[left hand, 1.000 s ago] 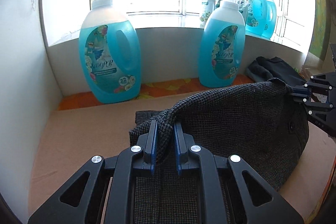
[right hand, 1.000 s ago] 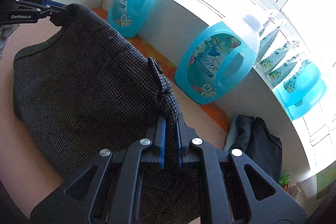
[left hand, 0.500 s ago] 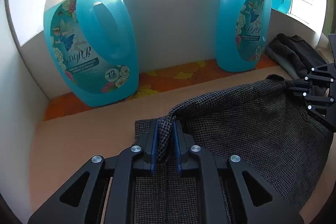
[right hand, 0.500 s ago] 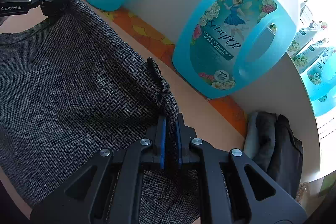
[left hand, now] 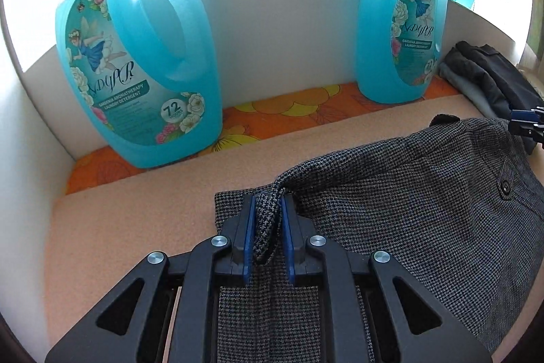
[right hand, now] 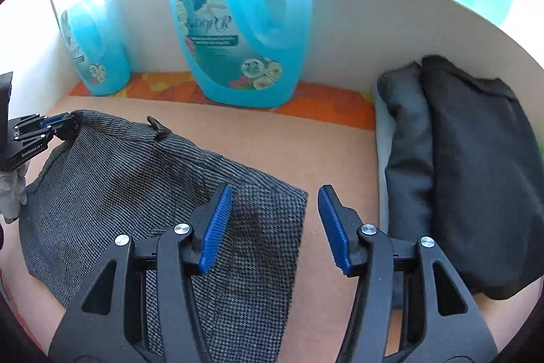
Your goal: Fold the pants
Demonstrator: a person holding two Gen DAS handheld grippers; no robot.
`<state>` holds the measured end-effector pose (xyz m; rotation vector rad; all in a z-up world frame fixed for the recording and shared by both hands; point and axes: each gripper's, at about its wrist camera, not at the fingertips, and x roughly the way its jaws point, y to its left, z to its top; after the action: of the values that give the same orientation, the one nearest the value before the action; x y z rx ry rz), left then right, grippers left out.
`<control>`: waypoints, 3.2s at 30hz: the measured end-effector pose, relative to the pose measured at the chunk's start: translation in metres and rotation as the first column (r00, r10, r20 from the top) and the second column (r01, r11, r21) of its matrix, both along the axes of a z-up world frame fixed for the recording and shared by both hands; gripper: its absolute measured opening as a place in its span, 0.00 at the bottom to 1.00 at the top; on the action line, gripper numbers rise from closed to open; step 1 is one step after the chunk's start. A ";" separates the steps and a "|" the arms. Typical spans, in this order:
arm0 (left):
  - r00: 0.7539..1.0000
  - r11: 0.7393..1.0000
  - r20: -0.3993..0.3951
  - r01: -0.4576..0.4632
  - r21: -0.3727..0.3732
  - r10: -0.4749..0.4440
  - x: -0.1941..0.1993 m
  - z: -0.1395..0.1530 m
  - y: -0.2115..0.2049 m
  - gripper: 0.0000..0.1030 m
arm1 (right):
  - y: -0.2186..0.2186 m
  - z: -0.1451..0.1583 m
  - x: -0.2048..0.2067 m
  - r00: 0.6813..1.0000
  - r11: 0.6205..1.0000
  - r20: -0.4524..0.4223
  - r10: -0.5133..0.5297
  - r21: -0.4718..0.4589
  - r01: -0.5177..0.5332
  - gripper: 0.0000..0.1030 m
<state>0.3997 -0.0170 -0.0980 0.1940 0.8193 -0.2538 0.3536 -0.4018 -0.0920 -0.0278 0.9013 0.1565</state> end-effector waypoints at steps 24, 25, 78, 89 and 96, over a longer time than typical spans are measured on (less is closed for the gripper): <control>0.991 0.995 0.096 -0.099 0.026 0.096 -0.092 0.043 0.081 0.42 | 0.031 0.013 -0.007 0.994 0.982 0.106 -0.016 -0.187 0.036 0.38; 0.992 0.995 0.085 -0.097 0.022 0.095 -0.100 0.041 0.085 0.42 | 0.034 0.018 -0.016 0.993 0.983 0.117 -0.002 -0.184 0.024 0.38; 0.993 0.992 -0.076 -0.097 -0.078 0.091 -0.165 0.005 0.087 0.26 | 0.259 -0.017 -0.196 0.863 0.863 0.006 0.506 0.009 -0.506 0.16; 0.999 0.991 0.012 -0.033 -0.126 0.035 -0.174 0.041 0.052 0.26 | 0.109 0.003 -0.201 0.999 0.981 0.048 0.006 0.192 -0.016 0.55; 0.998 0.988 0.022 0.060 -0.142 -0.058 -0.161 0.046 -0.009 0.26 | 0.034 -0.014 -0.185 0.971 0.923 -0.042 -0.234 0.303 0.236 0.58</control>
<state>0.2387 -0.0258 -0.0516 0.0866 0.7754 -0.3646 0.1688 -0.3676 -0.1058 0.3700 0.8697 0.0708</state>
